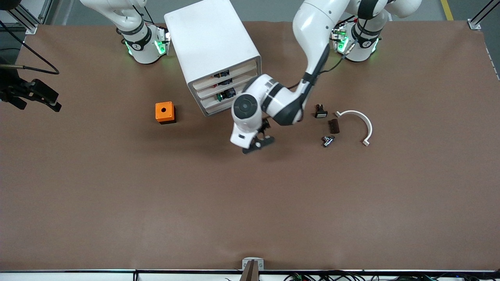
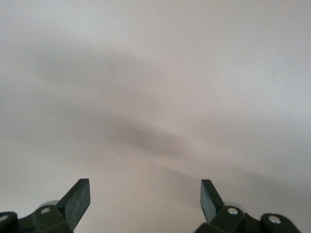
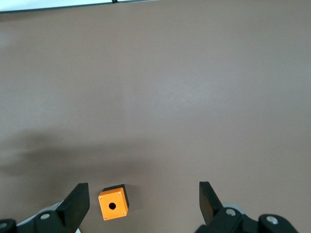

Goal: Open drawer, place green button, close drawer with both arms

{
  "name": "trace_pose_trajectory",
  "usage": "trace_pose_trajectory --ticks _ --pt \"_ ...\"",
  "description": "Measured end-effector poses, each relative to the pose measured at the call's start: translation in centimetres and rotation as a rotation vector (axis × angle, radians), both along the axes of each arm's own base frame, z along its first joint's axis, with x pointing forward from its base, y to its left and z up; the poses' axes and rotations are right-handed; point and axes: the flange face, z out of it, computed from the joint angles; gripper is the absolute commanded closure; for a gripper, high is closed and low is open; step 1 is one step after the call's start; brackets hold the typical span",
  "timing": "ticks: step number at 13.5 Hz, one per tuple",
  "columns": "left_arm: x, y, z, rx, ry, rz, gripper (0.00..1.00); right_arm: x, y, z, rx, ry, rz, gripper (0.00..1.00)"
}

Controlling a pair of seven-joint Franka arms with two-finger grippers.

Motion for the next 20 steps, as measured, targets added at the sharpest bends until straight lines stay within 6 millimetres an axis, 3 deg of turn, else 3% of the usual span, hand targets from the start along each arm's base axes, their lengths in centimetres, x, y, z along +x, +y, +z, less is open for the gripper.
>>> trace_pose_trajectory --ticks 3,6,8,10,12,14,15,17,20 --pt "6.0 7.0 5.4 0.066 -0.127 0.008 0.0 0.0 0.1 0.9 0.0 -0.02 0.005 0.0" --pt "9.1 13.7 13.5 0.068 -0.166 0.085 0.0 0.0 0.2 0.9 0.0 -0.016 0.006 0.0" --pt "10.3 19.7 19.5 0.057 -0.159 0.059 0.0 0.2 0.2 0.6 0.0 -0.009 0.006 0.0" --pt "10.9 27.3 25.6 0.042 -0.142 -0.044 0.0 0.4 0.2 0.1 0.0 0.0 0.007 0.0" --pt "10.5 34.4 30.8 0.009 -0.14 -0.12 0.0 0.5 0.2 -0.1 0.0 0.007 0.006 0.0" --pt "8.9 39.7 34.9 -0.02 -0.134 -0.13 0.0 0.5 0.1 -0.3 -0.001 0.01 0.004 0.0" --pt "7.8 41.2 36.4 -0.034 -0.122 -0.13 0.0 0.6 0.0 -0.5 -0.001 0.018 0.003 0.0" --pt "6.2 42.4 38.3 -0.054 -0.111 -0.131 0.0 0.6 0.0 -1.3 0.0 0.056 0.002 0.0" --pt "5.0 43.3 39.1 -0.068 -0.077 -0.164 0.0 0.7 -0.1 -1.9 0.0 0.077 0.002 0.0"
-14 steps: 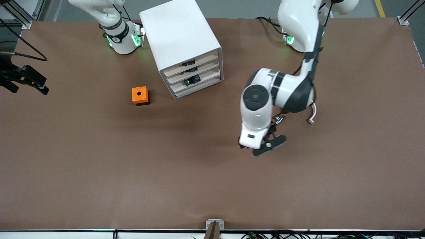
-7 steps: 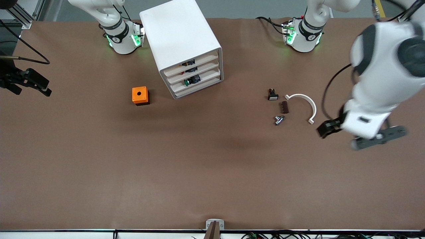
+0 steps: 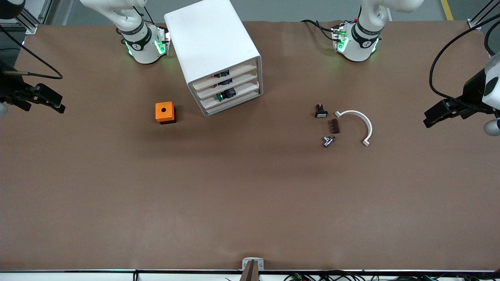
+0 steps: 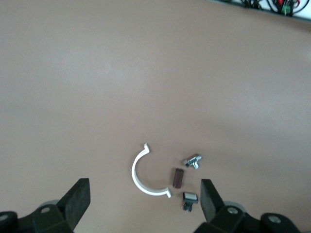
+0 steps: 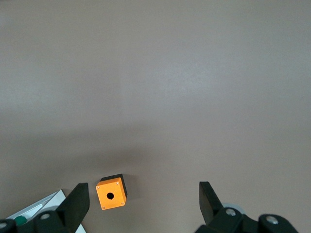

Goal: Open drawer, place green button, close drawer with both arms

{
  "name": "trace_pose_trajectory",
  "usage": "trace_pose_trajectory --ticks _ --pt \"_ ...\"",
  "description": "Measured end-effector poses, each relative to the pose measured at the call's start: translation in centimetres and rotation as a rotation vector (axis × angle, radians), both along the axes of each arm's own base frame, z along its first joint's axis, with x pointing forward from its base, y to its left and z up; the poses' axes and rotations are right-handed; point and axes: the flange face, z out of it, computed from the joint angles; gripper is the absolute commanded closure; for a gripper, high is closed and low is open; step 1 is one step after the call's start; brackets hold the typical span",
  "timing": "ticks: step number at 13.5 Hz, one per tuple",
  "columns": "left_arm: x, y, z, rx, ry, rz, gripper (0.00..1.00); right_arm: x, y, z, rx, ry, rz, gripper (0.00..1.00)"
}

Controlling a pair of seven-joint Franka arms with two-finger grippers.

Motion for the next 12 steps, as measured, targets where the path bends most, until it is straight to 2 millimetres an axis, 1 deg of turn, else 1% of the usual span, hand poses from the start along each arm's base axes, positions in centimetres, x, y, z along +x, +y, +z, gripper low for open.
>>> trace_pose_trajectory --ticks 4,7,9,12 --pt "-0.5 1.3 0.0 -0.037 0.018 -0.007 0.0 0.0 0.3 0.1 0.0 -0.003 0.008 0.0" --pt "-2.0 2.3 -0.4 -0.064 0.044 -0.006 0.0 0.0 0.8 0.2 0.0 -0.004 0.017 0.0" --pt "-2.8 2.3 -0.6 -0.073 0.055 -0.014 0.0 0.0 0.8 0.3 0.0 -0.006 0.017 0.0" --pt "-4.0 1.9 -0.5 -0.037 0.048 -0.03 0.0 0.0 0.8 0.4 0.0 -0.009 0.016 0.0"
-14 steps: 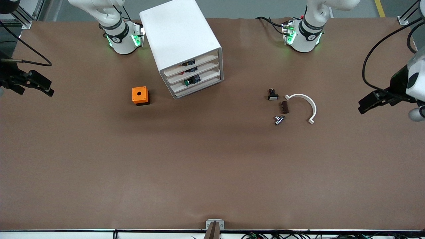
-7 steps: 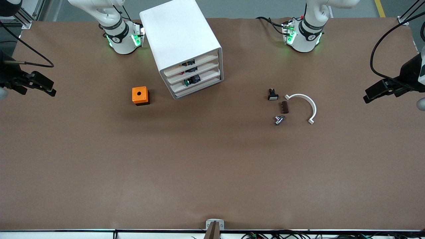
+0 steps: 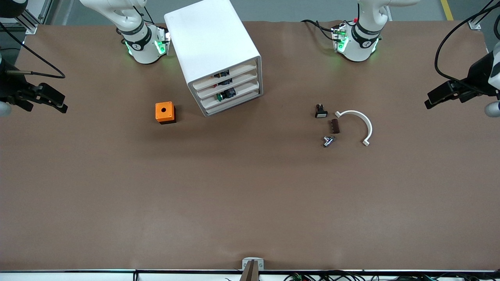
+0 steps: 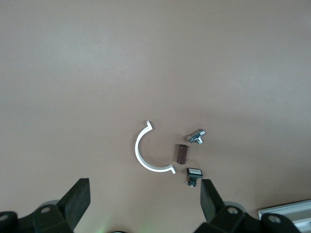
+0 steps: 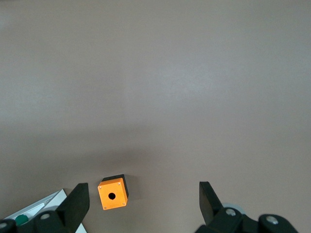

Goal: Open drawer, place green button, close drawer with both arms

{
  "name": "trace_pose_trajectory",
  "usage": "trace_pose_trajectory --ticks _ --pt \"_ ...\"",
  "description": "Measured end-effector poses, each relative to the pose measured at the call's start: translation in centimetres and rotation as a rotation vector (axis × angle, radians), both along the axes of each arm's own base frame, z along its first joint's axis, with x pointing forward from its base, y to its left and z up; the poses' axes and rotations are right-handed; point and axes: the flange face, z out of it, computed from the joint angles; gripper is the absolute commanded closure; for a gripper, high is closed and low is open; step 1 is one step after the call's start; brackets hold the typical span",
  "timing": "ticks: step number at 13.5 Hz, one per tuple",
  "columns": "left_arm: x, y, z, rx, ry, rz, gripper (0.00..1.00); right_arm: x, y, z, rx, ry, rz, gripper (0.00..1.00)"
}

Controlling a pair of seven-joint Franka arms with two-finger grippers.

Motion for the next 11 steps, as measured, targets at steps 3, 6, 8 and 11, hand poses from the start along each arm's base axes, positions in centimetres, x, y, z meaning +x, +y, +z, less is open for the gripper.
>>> trace_pose_trajectory --ticks 3,6,8,11 --pt "-1.2 -0.5 0.2 0.002 -0.018 -0.011 0.0 0.0 0.0 0.0 0.0 -0.001 0.0 0.0" --pt "-1.6 -0.5 0.3 0.003 -0.02 -0.011 0.0 0.0 0.0 0.0 0.0 -0.002 0.0 0.0" --pt "-1.5 -0.1 0.1 0.003 -0.017 -0.004 0.0 0.0 0.0 0.1 -0.002 -0.004 0.001 0.0" --pt "-1.4 0.5 -0.2 0.004 -0.012 0.008 0.0 0.1 0.0 0.1 -0.01 -0.009 0.002 0.0"
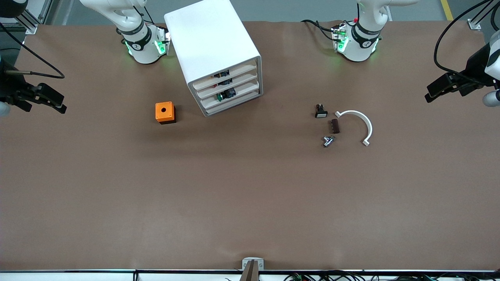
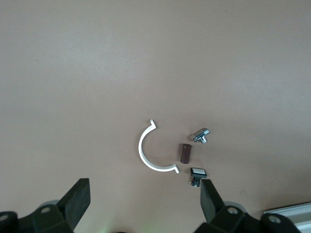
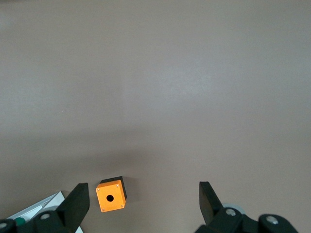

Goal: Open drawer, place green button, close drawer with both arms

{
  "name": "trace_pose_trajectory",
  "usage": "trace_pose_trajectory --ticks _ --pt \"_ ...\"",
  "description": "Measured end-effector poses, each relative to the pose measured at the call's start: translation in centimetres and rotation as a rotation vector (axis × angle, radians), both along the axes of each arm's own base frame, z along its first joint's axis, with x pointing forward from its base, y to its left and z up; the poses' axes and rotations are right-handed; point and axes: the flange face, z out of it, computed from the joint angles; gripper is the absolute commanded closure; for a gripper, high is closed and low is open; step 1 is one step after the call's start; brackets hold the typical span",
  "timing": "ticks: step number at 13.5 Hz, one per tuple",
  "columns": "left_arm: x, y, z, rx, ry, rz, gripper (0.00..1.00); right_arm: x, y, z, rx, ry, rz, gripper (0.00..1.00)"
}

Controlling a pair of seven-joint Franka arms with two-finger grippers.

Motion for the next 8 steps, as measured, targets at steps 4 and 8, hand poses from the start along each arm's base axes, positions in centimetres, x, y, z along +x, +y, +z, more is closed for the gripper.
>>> trace_pose_trajectory --ticks 4,8 --pt "-0.1 -0.8 0.0 0.0 0.0 -0.015 0.0 0.2 0.6 0.2 -0.001 -0.015 0.01 0.0" --pt "-0.3 -2.9 -1.0 0.003 0.02 -0.052 0.0 0.2 1.5 0.2 -0.002 -0.018 0.027 0.0"
